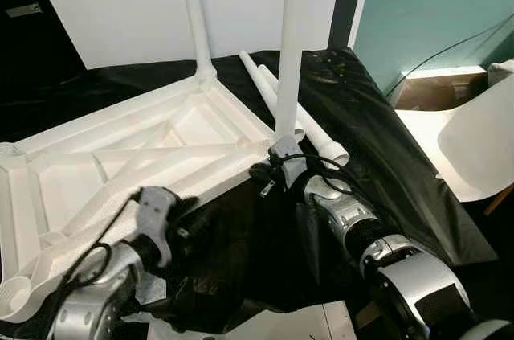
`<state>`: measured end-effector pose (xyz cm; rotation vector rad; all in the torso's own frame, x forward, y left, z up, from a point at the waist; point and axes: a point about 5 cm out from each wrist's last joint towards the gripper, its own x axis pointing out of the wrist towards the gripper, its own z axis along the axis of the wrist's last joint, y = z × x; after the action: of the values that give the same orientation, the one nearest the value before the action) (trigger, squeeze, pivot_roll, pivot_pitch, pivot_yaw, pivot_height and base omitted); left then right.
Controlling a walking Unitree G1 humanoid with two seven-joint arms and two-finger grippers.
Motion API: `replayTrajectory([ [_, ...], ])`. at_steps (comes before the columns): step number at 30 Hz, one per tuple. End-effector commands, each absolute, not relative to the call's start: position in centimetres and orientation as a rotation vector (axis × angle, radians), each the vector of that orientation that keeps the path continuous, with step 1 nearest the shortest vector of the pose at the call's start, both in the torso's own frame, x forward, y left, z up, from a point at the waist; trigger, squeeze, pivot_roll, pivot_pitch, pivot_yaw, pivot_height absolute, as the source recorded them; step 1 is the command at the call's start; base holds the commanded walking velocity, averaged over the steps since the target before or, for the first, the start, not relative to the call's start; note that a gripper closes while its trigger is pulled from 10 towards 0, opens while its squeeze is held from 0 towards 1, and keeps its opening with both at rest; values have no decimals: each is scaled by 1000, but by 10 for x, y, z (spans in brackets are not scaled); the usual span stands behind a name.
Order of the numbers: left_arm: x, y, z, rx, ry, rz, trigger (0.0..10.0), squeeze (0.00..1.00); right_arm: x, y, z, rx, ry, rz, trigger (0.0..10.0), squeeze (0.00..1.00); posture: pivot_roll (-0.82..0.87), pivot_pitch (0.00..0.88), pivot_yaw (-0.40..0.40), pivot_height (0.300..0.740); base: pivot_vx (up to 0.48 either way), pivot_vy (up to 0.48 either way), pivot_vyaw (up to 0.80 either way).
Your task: Building children table
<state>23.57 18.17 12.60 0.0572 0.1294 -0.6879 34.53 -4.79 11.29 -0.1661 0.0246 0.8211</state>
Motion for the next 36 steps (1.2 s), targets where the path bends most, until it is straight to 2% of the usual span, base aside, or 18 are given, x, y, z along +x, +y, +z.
replayTrajectory([
  [1,235,185,127,58,123,-686,10000,0,343,-49,112,-153,27,821,10000,0,15,0,32,740,0,0,0],
  [5,237,190,137,56,70,-692,10000,0,317,-78,105,-136,-19,709,10000,0,-6,0,44,740,0,0,0],
  [8,239,191,136,64,73,-681,10000,0,314,-82,105,-137,-22,688,10000,0,-6,0,44,740,0,0,0],
  [14,255,205,109,214,243,-595,10000,0,309,-102,124,-117,-100,547,10000,0,-33,0,55,740,0,0,0],
  [29,266,213,83,274,416,-528,10000,0,297,-108,145,-134,-130,496,10000,0,-48,0,58,740,0,0,0],
  [30,266,214,79,290,448,-539,5804,0,297,-108,147,-136,-132,492,10000,0,-48,0,57,740,0,0,0],
  [31,266,214,79,290,448,-539,5804,0,297,-108,147,-136,-132,492,10000,0,-48,0,57,740,0,0,0],
  [32,265,214,77,302,475,-553,3961,0,297,-108,148,-138,-134,488,10000,0,-49,0,57,740,0,0,0],
  [33,263,215,73,308,515,-574,0,0,298,-109,150,-139,-133,484,10000,0,-47,0,55,740,0,0,0],
  [36,262,216,71,302,558,-579,0,0,298,-111,151,-141,-131,476,10000,0,-47,0,56,740,0,0,0],
])
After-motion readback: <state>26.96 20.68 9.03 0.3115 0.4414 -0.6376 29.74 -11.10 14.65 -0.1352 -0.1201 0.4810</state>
